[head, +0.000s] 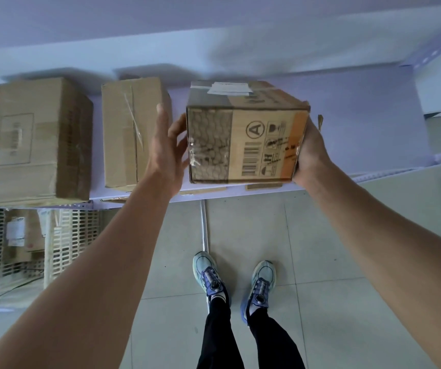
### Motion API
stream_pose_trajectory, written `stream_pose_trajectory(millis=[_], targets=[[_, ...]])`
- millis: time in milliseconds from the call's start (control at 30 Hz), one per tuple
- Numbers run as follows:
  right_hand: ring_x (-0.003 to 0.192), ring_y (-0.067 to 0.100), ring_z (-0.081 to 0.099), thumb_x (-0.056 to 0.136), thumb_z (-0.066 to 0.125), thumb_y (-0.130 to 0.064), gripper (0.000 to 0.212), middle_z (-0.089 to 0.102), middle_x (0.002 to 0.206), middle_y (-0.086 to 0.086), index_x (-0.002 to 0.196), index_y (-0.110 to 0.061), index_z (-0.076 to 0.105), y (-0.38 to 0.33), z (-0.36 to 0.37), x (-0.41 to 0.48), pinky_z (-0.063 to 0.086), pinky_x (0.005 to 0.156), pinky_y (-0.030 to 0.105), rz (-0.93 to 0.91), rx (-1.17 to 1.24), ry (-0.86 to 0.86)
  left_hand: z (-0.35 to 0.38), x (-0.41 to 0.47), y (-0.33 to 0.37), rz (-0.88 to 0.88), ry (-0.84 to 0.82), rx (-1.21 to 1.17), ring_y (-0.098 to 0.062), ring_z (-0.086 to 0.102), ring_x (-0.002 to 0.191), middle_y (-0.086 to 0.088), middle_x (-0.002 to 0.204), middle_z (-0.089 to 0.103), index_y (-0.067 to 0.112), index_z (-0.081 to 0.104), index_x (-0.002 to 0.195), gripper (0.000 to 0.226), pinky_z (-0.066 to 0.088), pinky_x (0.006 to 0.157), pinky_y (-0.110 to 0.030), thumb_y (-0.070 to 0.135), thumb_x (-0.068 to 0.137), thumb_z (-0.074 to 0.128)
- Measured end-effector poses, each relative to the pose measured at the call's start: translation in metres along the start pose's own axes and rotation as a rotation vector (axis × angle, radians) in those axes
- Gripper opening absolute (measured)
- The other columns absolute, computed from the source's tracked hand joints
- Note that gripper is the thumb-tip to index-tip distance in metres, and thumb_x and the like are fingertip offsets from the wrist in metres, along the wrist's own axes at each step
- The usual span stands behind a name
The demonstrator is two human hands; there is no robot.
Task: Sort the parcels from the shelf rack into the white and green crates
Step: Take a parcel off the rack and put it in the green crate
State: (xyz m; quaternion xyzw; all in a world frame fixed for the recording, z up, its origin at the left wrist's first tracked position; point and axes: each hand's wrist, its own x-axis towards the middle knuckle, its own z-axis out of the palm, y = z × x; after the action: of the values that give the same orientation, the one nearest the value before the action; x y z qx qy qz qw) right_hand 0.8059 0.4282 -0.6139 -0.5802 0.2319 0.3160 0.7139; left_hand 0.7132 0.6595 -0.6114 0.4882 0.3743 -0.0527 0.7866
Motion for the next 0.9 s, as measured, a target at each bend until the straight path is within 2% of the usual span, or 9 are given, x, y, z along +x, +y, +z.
stream_pose_trajectory(millis=[100,200,267,333,400,567,633,733,900], targets=[[0.117,0.036,0.074,0.103,0.029,-0.075,0.077,0.075,0.130,0.015,0.137,-0.019,0.071,0.007,-0.003,0.000,0.052,0.110,0.055,0.037,-0.018,-0.020,-0.004,-0.002,-0.008,0.001,0.014,0.019,-0.031,0.057,0.145,-0.009,0.151,0.065,0.022,0.059,0.154,0.086,0.034,0.127,-0.059,0.081,0.102,0.023],[0.119,0.037,0.073,0.106,0.030,-0.069,0.072,0.073,0.132,0.015,0.140,-0.016,0.065,0.011,-0.006,0.002,0.054,0.107,0.056,0.010,-0.029,-0.030,-0.006,-0.005,-0.017,0.006,0.032,0.020,-0.031,0.057,0.145,-0.007,0.153,0.064,0.022,0.056,0.156,0.084,0.035,0.127,-0.060,0.080,0.102,0.027],[0.115,0.034,0.074,0.106,0.034,-0.067,0.066,0.077,0.124,0.012,0.129,-0.017,0.070,0.014,-0.006,0.002,0.057,0.104,0.057,0.011,-0.021,-0.017,-0.005,-0.008,-0.022,0.014,0.027,0.048,-0.030,0.057,0.144,-0.005,0.154,0.063,0.025,0.055,0.157,0.085,0.037,0.125,-0.060,0.081,0.100,0.028],[0.102,0.028,0.079,0.107,0.035,-0.067,0.061,0.081,0.105,0.006,0.107,-0.022,0.076,0.020,-0.006,0.003,0.064,0.091,0.052,0.010,-0.043,-0.007,-0.003,-0.012,-0.027,0.019,0.031,0.078,-0.029,0.058,0.144,-0.004,0.153,0.064,0.028,0.056,0.155,0.085,0.039,0.124,-0.059,0.082,0.094,0.031],[0.101,0.028,0.079,0.107,0.034,-0.067,0.060,0.082,0.103,0.005,0.101,-0.027,0.078,0.026,-0.005,0.003,0.063,0.090,0.052,0.002,-0.053,-0.023,-0.002,-0.014,-0.033,0.033,0.040,0.108,-0.030,0.054,0.147,-0.005,0.155,0.062,0.030,0.057,0.154,0.083,0.035,0.126,-0.056,0.081,0.094,0.031],[0.127,0.039,0.068,0.110,0.024,-0.061,0.065,0.070,0.136,0.019,0.150,-0.022,0.057,0.040,-0.004,0.001,0.051,0.110,0.062,-0.078,-0.081,-0.053,-0.002,-0.015,-0.047,0.092,0.014,0.120,-0.017,0.060,0.141,0.005,0.149,0.067,0.031,0.056,0.155,0.073,0.043,0.122,-0.051,0.073,0.104,0.024],[0.133,0.046,0.061,0.111,0.021,-0.060,0.068,0.060,0.146,0.028,0.154,-0.018,0.052,0.045,-0.004,0.002,0.046,0.113,0.066,-0.099,-0.100,-0.104,-0.002,-0.017,-0.050,0.109,-0.016,0.085,-0.023,0.066,0.136,-0.002,0.144,0.071,0.031,0.064,0.146,0.067,0.053,0.113,-0.047,0.067,0.109,0.021],[0.131,0.044,0.063,0.110,0.020,-0.062,0.069,0.061,0.145,0.026,0.153,-0.019,0.053,0.047,-0.002,0.000,0.046,0.113,0.067,-0.103,-0.120,-0.110,0.000,-0.025,-0.048,0.094,-0.052,0.043,-0.018,0.073,0.124,0.002,0.135,0.076,0.041,0.071,0.128,0.060,0.063,0.091,-0.031,0.064,0.111,0.018],[0.126,0.037,0.068,0.109,0.020,-0.065,0.069,0.068,0.139,0.020,0.150,-0.022,0.057,0.047,0.004,-0.005,0.050,0.110,0.063,-0.113,-0.156,-0.083,-0.002,-0.031,-0.043,0.079,-0.078,0.045,-0.012,0.074,0.120,0.012,0.130,0.078,0.047,0.065,0.127,0.056,0.063,0.087,-0.027,0.066,0.110,0.015]])
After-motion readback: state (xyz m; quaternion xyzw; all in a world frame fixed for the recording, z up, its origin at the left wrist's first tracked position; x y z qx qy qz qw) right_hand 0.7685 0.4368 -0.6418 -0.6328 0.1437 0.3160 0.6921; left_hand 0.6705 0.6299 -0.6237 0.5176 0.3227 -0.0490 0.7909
